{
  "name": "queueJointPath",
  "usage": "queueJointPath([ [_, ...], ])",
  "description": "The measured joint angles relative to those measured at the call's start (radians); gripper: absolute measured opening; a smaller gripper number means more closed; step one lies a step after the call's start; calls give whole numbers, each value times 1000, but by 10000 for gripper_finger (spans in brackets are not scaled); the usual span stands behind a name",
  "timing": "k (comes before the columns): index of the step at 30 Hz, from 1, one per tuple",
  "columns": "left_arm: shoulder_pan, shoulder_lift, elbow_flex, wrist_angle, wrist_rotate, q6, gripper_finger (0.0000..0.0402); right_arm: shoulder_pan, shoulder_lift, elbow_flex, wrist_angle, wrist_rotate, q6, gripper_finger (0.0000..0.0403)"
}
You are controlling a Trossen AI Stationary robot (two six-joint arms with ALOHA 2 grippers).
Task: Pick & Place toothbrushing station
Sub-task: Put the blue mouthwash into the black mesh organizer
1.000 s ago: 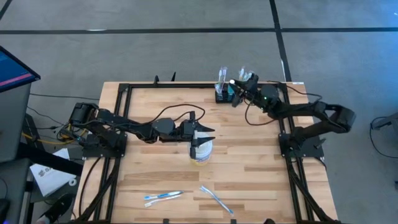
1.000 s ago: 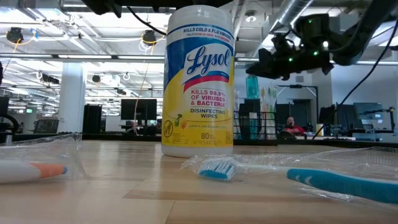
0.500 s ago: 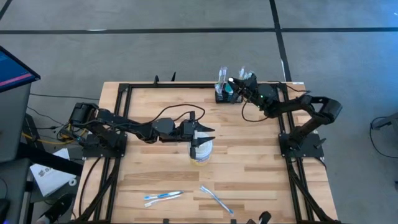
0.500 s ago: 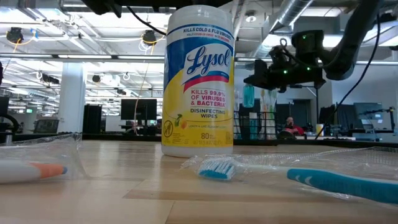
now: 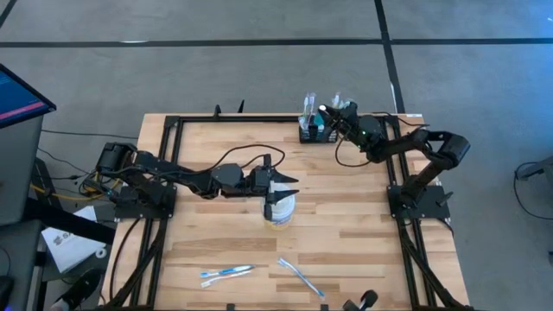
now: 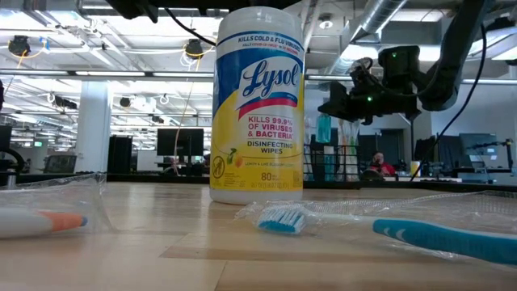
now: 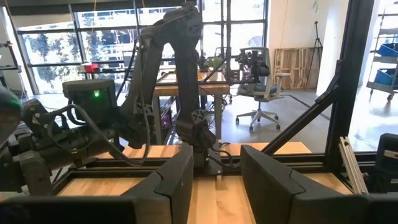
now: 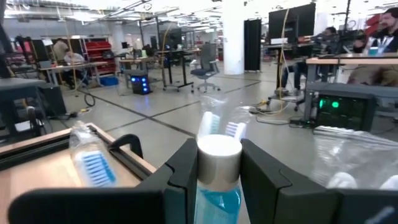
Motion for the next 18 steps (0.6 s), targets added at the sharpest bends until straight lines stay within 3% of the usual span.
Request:
queueJointPath([
  [18,0,0,0,0,0,0,127,-56,1,0,-73,-24,-30,81],
])
